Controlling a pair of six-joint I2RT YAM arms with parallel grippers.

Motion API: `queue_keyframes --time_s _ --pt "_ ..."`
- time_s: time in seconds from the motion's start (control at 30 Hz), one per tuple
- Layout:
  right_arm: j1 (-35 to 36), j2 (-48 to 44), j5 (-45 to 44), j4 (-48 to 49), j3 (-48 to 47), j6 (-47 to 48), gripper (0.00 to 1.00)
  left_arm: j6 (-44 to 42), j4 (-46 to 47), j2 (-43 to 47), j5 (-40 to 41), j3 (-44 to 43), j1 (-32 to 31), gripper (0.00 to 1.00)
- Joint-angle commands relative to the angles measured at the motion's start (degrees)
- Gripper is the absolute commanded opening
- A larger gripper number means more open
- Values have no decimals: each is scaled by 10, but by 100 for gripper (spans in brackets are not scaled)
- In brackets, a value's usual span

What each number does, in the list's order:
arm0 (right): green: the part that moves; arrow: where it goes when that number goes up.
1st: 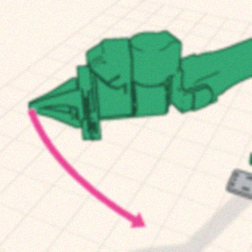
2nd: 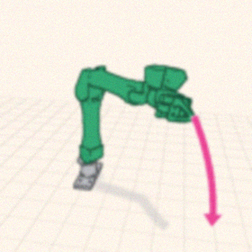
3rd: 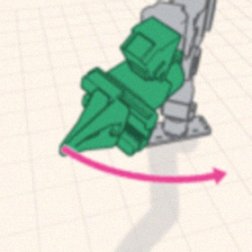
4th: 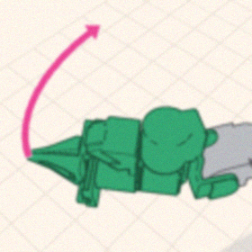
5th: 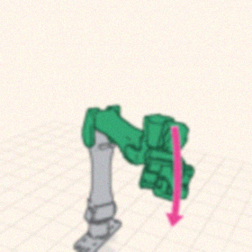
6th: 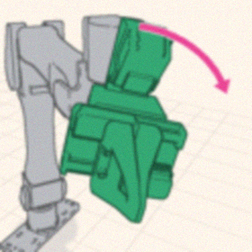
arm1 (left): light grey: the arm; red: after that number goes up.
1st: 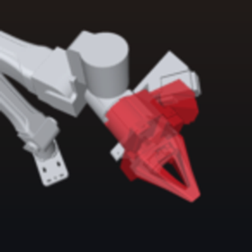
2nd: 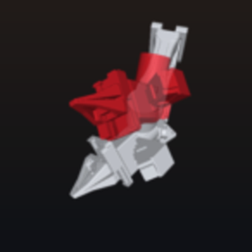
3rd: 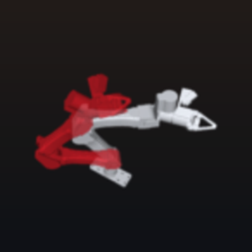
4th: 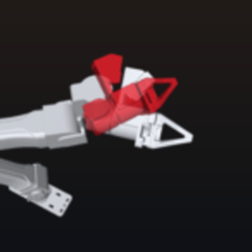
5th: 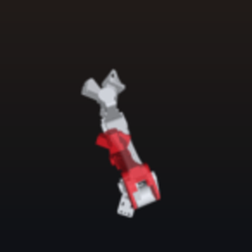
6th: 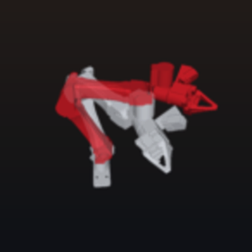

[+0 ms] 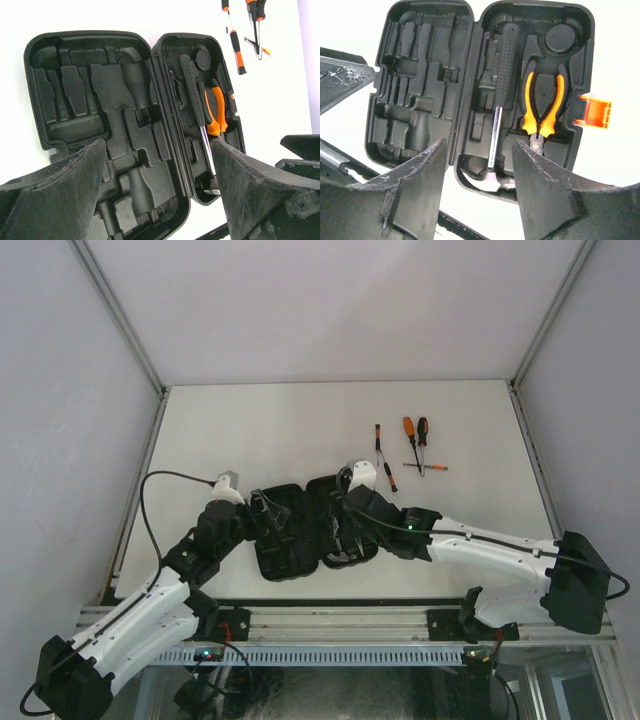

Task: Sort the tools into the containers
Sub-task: Place the hammer in the storage box.

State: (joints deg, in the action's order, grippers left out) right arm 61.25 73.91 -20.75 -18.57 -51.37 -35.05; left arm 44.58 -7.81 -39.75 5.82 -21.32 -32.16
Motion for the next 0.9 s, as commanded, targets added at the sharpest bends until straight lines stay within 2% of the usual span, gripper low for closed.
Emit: queue_keyframes --time_s 0.0,0.3,0.47,0.67,0.87 --pt "5 -25 -33 61 22 6 54 8 22 4 -3 6 3 89" --pt "-21 -56 -40 -4 32 -48 53 -7 18 -3 -11 -8 2 88" --pt "-74 -86 54 3 74 -70 50 -16 21 -44 -12 -42 -12 87" --pt "-102 -102 87 -8 103 -72 48 -19 41 -127 -10 -89 -40 85" --pt "-113 -85 206 72 119 -30 45 -21 53 -199 -20 -134 -57 82"
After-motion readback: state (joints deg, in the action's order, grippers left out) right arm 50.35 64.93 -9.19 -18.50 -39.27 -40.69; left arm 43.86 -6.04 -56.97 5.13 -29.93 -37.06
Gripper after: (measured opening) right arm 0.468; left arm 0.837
